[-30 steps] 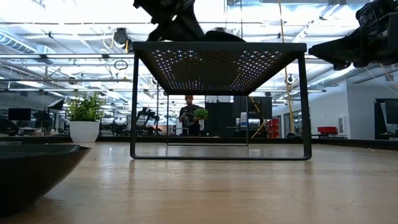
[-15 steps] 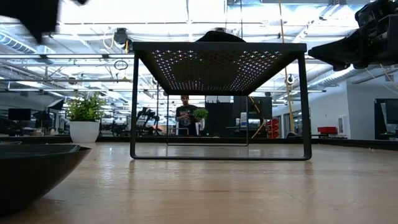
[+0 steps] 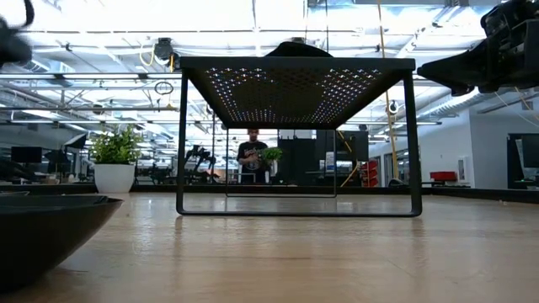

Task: Pick & Place Mini shaped plates
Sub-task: Stack the black leaf shaped plate on top of the black leaf shaped plate on the shelf

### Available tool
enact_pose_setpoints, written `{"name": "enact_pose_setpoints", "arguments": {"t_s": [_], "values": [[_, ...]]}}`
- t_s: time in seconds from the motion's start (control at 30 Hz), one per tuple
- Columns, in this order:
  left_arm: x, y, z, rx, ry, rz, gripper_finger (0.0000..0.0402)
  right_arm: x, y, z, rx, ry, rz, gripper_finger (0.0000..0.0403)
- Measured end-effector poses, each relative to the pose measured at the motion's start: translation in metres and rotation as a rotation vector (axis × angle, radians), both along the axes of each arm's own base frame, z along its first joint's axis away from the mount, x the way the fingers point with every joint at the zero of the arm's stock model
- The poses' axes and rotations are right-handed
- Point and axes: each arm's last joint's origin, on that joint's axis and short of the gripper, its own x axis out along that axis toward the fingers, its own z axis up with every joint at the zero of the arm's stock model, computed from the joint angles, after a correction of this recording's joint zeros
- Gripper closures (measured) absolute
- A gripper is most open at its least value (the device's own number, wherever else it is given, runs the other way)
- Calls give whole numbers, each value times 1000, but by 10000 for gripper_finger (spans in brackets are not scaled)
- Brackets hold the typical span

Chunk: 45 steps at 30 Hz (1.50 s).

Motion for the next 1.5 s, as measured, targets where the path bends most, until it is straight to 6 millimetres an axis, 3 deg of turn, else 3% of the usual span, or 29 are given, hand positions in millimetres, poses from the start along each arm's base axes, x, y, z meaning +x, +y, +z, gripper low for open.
{"name": "enact_pose_setpoints", "arguments": {"t_s": [0.17,0.43,0.7,0.93,1.07,1.27,1.5], "values": [[-4,1,-29,-48,-22,-73,277,0,0,0,0,0,0,330],[-6,0,-31,-38,-30,-74,291,0,0,0,0,0,0,330],[6,12,-28,301,-316,-170,295,0,0,0,0,0,0,330],[27,30,-23,583,-391,-377,295,0,0,0,0,0,0,330],[30,32,-17,434,-301,-613,295,0,0,0,0,0,0,330],[20,31,-17,251,-174,-744,295,0,0,0,0,0,0,330],[10,37,-19,275,-44,-856,295,0,0,0,0,0,0,330]]}}
